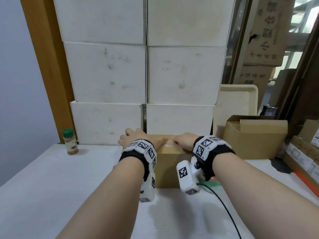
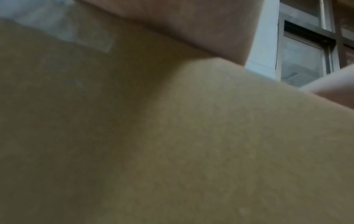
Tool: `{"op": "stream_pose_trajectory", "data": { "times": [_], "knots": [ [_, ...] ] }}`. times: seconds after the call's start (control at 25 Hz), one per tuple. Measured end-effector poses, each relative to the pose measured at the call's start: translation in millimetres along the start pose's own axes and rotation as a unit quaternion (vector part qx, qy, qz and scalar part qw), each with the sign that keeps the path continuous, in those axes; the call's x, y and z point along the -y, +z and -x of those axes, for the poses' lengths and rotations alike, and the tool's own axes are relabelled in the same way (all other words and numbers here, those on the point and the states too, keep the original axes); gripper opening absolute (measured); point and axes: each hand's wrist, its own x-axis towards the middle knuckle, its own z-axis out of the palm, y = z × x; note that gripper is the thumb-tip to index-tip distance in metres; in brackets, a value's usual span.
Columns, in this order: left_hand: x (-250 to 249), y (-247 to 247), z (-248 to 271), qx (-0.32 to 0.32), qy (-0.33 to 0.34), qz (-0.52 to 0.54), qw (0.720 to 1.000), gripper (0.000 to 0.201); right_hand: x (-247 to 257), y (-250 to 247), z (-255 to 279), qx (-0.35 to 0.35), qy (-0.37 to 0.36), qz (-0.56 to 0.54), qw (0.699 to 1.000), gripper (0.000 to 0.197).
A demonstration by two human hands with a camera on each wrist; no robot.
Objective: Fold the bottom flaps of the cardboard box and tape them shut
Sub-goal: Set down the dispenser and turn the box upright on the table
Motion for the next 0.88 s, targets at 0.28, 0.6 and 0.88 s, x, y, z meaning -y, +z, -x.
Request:
{"op": "stream_pose_trajectory", "data": {
  "times": [0.28,0.6,0.88],
  "knots": [
    [1,-7,1,0.041,-0.013,0.016,0.999,0.099,-1,9,2,-0.026,0.014,-0.029,0.999,0.056],
    [6,-21,16,0.063,0.065,-0.051,0.995,0.047,3,6,16,-0.047,0.023,-0.072,0.996,0.049],
    [12,-15,7,0.075,0.053,-0.046,0.995,0.059,1,16,8,-0.055,0.025,-0.081,0.995,0.058]
  ]
}}
